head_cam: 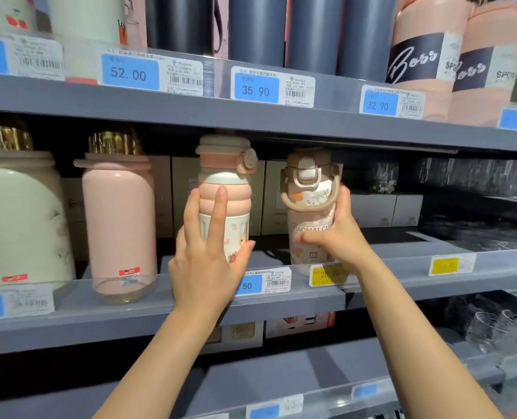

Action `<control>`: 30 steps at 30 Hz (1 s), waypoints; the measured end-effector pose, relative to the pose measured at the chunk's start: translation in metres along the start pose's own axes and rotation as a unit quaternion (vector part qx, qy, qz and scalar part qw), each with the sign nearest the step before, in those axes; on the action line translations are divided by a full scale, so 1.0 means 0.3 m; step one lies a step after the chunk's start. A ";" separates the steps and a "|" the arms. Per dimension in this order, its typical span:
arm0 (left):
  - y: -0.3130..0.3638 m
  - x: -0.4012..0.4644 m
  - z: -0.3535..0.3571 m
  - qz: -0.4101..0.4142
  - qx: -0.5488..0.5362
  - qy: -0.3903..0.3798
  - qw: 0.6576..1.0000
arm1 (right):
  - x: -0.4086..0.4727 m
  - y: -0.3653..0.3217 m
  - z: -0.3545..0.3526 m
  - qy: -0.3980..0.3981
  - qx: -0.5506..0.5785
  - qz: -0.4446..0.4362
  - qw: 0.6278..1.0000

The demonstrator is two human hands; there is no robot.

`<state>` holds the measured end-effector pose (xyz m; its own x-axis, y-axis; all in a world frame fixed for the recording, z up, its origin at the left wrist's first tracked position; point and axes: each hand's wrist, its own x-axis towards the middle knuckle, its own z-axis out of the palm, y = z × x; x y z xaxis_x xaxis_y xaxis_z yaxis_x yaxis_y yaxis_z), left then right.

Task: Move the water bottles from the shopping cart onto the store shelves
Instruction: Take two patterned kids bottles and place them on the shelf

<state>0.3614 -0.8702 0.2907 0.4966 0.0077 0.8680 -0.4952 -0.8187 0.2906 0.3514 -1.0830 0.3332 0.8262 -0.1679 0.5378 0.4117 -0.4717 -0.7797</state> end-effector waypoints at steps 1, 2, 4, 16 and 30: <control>-0.002 -0.001 0.001 0.004 0.005 -0.001 1.000 | 0.002 -0.003 -0.005 -0.015 -0.012 -0.003 1.000; -0.003 -0.002 0.002 0.006 0.010 -0.002 1.000 | 0.004 -0.006 -0.011 -0.027 -0.021 -0.003 0.999; -0.006 -0.002 0.003 0.006 0.016 -0.003 1.000 | 0.016 -0.011 -0.024 -0.045 -0.038 0.002 0.998; -0.009 -0.004 0.006 0.006 0.022 0.004 1.000 | 0.032 0.038 -0.070 -0.016 -0.073 0.027 0.997; 0.007 0.004 0.014 0.004 0.021 0.009 1.000 | 0.039 0.072 -0.101 -0.080 -0.023 0.030 0.996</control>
<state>0.3639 -0.8742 0.2906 0.4797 0.0106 0.8774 -0.4688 -0.8421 0.2665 0.3582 -1.1214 0.3324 0.9013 -0.0587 0.4292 0.3443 -0.5040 -0.7921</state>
